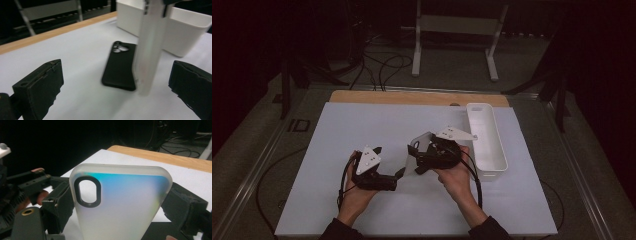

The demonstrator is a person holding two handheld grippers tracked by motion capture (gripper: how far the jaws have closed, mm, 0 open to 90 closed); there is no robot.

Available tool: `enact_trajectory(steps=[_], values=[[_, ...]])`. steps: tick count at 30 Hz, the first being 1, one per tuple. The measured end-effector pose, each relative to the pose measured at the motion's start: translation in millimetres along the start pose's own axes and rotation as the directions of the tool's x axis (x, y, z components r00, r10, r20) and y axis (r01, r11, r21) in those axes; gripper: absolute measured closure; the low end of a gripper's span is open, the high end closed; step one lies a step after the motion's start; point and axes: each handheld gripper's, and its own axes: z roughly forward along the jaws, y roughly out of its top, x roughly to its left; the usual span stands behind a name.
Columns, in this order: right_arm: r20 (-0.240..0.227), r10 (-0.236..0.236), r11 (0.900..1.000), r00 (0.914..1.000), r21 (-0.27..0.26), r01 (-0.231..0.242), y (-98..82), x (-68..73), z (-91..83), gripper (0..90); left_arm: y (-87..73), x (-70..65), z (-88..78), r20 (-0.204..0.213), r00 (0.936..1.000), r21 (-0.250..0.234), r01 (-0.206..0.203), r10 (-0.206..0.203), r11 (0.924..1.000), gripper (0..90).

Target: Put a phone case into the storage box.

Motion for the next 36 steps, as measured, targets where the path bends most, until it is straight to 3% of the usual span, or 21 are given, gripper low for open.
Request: enact_trajectory(steps=[8,16,22,26,36], values=[[0.015,-0.007,1.000,0.9999,0.000,0.007,1.2,-3.0,0.2,16.7,-16.6,21.1,-17.2,-0.058,0.9983,-0.009,0.010,-0.011,0.9999,0.0],[0.021,-0.008,1.000,0.9997,0.005,0.008,1.8,-4.9,2.3,16.6,-44.1,38.6,-38.4,-0.103,0.9938,-0.013,0.041,-0.042,0.9991,0.0],[0.035,-0.014,1.000,0.9993,0.000,0.014,5.1,-6.9,0.5,16.6,-59.9,44.2,-52.3,-0.128,0.9917,-0.014,0.014,-0.015,0.9998,0.0],[0.052,-0.022,1.000,0.9984,-0.003,0.022,9.5,-9.4,-1.7,16.6,-66.9,48.7,-55.1,-0.149,0.9885,-0.004,0.024,-0.024,0.9997,0.0],[0.109,-0.039,0.999,0.9933,-0.025,0.042,27.6,-22.9,-5.4,16.6,-71.9,55.0,-54.0,-0.150,0.9876,-0.018,0.043,-0.045,0.9989,0.0]])
